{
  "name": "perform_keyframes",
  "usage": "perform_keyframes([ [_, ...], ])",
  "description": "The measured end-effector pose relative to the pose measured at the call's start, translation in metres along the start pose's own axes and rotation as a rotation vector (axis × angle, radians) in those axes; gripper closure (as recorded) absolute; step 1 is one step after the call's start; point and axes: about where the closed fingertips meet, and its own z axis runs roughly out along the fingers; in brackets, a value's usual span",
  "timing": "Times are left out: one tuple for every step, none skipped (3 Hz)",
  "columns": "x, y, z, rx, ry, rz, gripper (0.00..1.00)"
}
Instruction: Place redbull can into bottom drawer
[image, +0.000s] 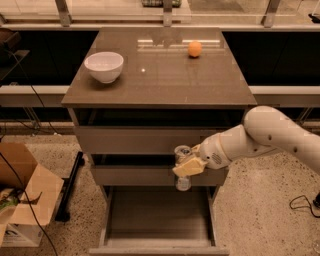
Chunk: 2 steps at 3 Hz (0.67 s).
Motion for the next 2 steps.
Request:
perform_keyframes([
  [0.019,-0.010,0.033,0.030,0.044,-0.014,1.00],
  [0.047,-0.018,0.065,0.066,0.011,-0.014,1.00],
])
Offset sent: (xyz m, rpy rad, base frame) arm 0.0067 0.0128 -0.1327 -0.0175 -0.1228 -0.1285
